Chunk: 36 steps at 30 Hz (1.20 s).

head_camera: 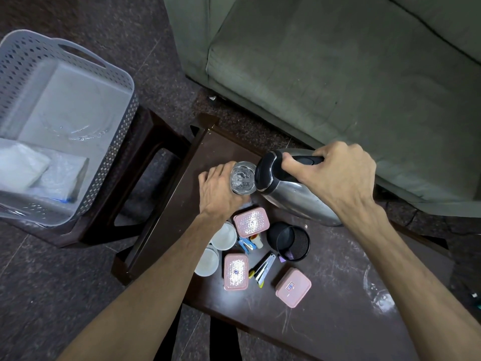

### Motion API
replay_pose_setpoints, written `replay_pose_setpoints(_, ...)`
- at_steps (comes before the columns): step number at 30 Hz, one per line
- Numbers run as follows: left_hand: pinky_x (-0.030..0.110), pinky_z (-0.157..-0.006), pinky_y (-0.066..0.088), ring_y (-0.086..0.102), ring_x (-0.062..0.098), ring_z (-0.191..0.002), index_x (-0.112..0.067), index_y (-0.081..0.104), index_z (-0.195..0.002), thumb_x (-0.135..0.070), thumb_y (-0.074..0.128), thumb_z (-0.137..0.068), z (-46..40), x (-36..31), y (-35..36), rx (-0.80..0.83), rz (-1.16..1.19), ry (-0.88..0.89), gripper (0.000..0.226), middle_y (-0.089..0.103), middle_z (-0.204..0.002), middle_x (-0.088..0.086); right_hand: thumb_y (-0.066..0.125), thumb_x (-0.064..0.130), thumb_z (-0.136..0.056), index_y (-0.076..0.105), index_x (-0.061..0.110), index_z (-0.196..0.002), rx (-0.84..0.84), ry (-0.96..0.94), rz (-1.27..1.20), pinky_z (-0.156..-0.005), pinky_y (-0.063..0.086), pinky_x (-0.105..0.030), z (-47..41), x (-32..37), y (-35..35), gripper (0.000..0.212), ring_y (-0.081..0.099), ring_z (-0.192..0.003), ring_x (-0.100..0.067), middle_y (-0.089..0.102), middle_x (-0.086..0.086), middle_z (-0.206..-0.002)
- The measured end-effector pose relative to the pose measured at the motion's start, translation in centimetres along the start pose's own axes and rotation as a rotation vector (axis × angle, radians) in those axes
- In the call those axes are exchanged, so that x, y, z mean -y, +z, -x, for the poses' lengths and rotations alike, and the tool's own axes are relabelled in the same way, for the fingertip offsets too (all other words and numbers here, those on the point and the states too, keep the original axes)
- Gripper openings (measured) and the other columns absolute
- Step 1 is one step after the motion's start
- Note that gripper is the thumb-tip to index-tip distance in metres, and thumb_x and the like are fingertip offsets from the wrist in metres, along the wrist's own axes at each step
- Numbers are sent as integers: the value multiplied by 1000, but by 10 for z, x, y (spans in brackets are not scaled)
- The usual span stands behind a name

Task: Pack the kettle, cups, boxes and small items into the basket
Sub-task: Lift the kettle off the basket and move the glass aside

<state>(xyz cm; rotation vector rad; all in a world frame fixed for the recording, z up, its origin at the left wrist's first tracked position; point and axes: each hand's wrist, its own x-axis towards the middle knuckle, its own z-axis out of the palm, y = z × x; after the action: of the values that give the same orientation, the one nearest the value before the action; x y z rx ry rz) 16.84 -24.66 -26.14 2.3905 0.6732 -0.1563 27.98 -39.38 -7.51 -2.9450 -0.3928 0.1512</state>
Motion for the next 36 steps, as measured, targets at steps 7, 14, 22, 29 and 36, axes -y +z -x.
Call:
replay_pose_setpoints(7,42,-111,36,57,21,-128,-26,53,-139,-60,82,-63,1,-2,-1,11,5,-3,88,66,-130,-3,68,70,-71,33,31,-37,8,0,-6,-48,26,-21,0,-2,1,63,29,-36,-10,23,3,-32)
replay_pose_setpoints(14,42,-109,36,59,21,-125,-27,53,-136,-76,54,-53,2,-5,-5,21,30,-29,97,67,-126,-3,67,70,-71,32,27,-36,-2,2,-32,-48,28,-23,0,-7,3,65,32,-35,-13,25,2,-32)
replay_pose_setpoints(22,42,-109,37,60,21,-124,-27,54,-136,-81,49,-52,2,-5,-4,6,26,-25,101,68,-125,-3,62,73,-70,37,21,-38,4,-2,-57,-48,30,-24,-2,-23,9,66,34,-37,-21,29,-2,-34)
replay_pose_setpoints(29,42,-110,33,56,24,-128,-25,51,-139,-73,62,-61,4,-7,-7,41,21,-21,92,66,-129,0,62,72,-72,42,2,-54,59,15,-191,-47,26,-28,-4,-64,17,75,22,-48,-20,24,-2,-45)
replay_pose_setpoints(36,46,-119,26,38,22,-148,-15,33,-156,-59,88,-60,8,-3,-12,36,33,-56,119,46,-157,6,73,52,-84,30,11,-51,35,0,-478,-52,18,-34,9,-88,5,67,20,-55,-17,21,0,-56)
